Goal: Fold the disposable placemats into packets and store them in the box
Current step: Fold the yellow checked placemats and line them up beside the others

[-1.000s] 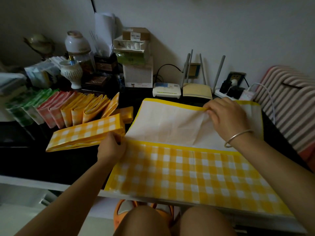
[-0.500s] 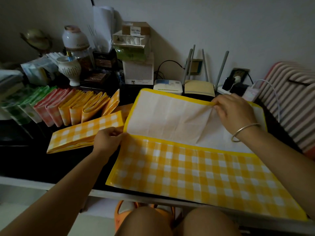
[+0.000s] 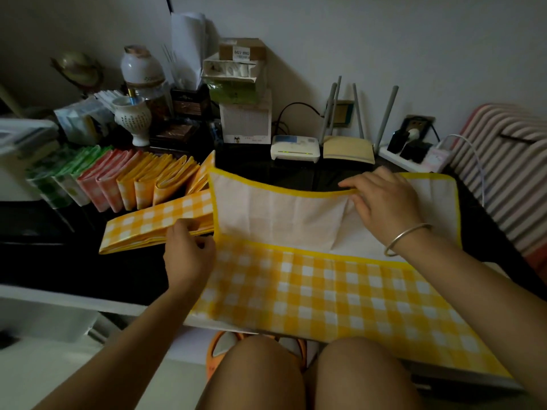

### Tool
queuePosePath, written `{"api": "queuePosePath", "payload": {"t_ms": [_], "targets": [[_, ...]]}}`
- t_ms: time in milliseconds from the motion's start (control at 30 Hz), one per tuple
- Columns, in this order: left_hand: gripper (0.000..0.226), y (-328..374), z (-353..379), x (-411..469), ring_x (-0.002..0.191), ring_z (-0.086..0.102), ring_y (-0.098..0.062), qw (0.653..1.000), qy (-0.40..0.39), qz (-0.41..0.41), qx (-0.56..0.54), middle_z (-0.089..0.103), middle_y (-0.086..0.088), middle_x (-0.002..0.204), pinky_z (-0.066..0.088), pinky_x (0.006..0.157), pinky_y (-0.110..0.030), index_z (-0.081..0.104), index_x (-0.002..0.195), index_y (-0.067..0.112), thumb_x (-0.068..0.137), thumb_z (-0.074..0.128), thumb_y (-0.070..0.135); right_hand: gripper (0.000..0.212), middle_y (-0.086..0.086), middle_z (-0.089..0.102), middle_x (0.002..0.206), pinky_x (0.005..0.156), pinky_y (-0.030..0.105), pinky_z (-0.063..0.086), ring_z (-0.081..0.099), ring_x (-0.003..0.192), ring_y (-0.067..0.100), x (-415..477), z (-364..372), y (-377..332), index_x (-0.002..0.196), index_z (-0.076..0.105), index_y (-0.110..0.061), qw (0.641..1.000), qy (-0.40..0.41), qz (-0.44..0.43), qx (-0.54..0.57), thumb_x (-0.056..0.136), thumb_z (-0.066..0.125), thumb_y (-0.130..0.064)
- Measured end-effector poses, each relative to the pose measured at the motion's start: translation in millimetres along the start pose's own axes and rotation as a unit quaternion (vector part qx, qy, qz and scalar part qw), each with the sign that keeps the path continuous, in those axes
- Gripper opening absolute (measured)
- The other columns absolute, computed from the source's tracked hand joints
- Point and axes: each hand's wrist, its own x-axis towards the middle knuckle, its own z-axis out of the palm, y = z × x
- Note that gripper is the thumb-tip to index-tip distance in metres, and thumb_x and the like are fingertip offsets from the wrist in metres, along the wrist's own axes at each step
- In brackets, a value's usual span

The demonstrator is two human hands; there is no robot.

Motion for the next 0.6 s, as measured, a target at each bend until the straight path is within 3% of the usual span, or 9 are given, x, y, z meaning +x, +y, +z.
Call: {"api": "queuePosePath", "payload": {"t_ms": [67, 100, 167, 233, 300, 400, 500, 600], "targets": [[0.040, 19, -12, -24, 0.102, 0.057, -0.031, 0.986, 0.058, 0.155, 0.011, 0.050, -0.010, 0.123, 0.048, 0.071, -0.042, 0.051, 0.119, 0.011, 0.083, 0.068, 0.010, 0.027, 0.002, 0.066, 0.081, 0.070, 0.033, 0.030, 0.054, 0.083, 0.027, -3, -5, -8, 0.099, 0.068, -0.017, 1.000, 0.012, -0.015, 0.001, 0.081, 0.049, -0.018], [0.046, 30, -17, -34, 0.112, 0.053, -0.032, 0.964, 0.074, 0.253, 0.024, 0.049, -0.013, 0.128, 0.048, 0.081, -0.043, 0.050, 0.122, 0.009, 0.081, 0.068, 0.008, 0.026, 0.001, 0.065, 0.081, 0.070, 0.033, 0.030, 0.052, 0.083, 0.025, -5, -8, -13, 0.099, 0.068, -0.017, 1.000, 0.018, -0.024, 0.003, 0.081, 0.049, -0.018], [0.063, 57, -26, -55, 0.133, 0.040, -0.033, 0.904, 0.050, 0.420, 0.066, 0.044, -0.016, 0.142, 0.037, 0.105, -0.046, 0.045, 0.134, 0.008, 0.077, 0.070, 0.006, 0.023, 0.000, 0.065, 0.079, 0.069, 0.034, 0.032, 0.049, 0.083, 0.022, -10, -14, -21, 0.096, 0.069, -0.017, 0.998, 0.031, -0.047, -0.002, 0.078, 0.056, -0.013], [0.080, 80, -25, -66, 0.144, 0.029, -0.029, 0.848, 0.015, 0.511, 0.139, 0.035, -0.014, 0.153, 0.024, 0.116, -0.048, 0.034, 0.147, 0.009, 0.076, 0.071, 0.005, 0.024, 0.000, 0.066, 0.078, 0.068, 0.034, 0.032, 0.054, 0.080, 0.025, -17, -19, -31, 0.094, 0.070, -0.017, 0.997, 0.030, -0.068, -0.005, 0.073, 0.064, -0.006], [0.085, 93, -19, -73, 0.138, 0.040, -0.028, 0.832, -0.005, 0.511, 0.216, 0.042, -0.011, 0.150, 0.029, 0.114, -0.045, 0.029, 0.152, 0.012, 0.077, 0.069, 0.007, 0.028, 0.000, 0.067, 0.080, 0.071, 0.034, 0.032, 0.058, 0.079, 0.027, -26, -23, -41, 0.095, 0.070, -0.017, 0.995, 0.025, -0.092, -0.001, 0.070, 0.068, -0.005], [0.071, 103, -10, -78, 0.097, 0.063, -0.023, 0.848, -0.043, 0.445, 0.284, 0.064, -0.002, 0.115, 0.044, 0.082, -0.034, 0.036, 0.150, 0.019, 0.085, 0.065, 0.015, 0.041, 0.003, 0.067, 0.107, 0.092, 0.035, 0.037, 0.058, 0.103, 0.027, -44, -38, -40, 0.114, 0.066, -0.015, 0.997, 0.002, -0.076, 0.031, 0.075, 0.059, -0.006], [0.039, 102, -7, -75, 0.087, 0.065, -0.022, 0.850, -0.076, 0.414, 0.317, 0.068, 0.002, 0.098, 0.046, 0.070, -0.033, 0.061, 0.124, 0.025, 0.086, 0.064, 0.018, 0.061, 0.013, 0.052, 0.134, 0.106, 0.039, 0.031, 0.044, 0.123, 0.029, -66, -52, -8, 0.131, 0.052, -0.007, 0.991, 0.050, 0.098, 0.079, 0.070, 0.052, 0.001], [0.020, 101, -5, -72, 0.061, 0.060, -0.024, 0.855, -0.063, 0.412, 0.308, 0.061, 0.000, 0.064, 0.035, 0.052, -0.029, 0.068, 0.085, 0.019, 0.070, 0.075, 0.008, 0.064, 0.023, 0.042, 0.138, 0.109, 0.042, 0.030, 0.038, 0.128, 0.035, -102, -43, 52, 0.137, 0.041, -0.001, 0.922, 0.097, 0.359, 0.107, 0.075, 0.049, 0.010]]}}
